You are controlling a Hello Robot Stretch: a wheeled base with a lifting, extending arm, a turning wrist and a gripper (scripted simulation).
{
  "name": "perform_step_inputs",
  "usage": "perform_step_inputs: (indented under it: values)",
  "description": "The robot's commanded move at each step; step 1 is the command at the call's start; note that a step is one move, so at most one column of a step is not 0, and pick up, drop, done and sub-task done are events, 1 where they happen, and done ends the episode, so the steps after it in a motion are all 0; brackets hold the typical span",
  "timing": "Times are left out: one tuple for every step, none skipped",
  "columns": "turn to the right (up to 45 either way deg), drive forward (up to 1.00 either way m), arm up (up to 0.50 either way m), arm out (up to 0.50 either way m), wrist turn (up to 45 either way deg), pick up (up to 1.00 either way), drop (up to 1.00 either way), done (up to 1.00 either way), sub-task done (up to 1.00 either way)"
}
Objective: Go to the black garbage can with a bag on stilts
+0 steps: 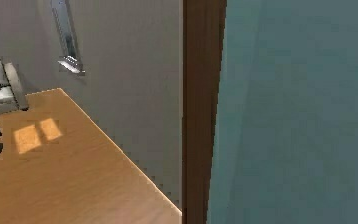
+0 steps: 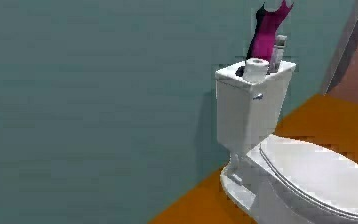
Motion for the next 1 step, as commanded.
perform_step_inputs:
  values:
    - [-39.0,0.0,0.0,0.0,0.0,0.0,0.0,0.0,0.0]
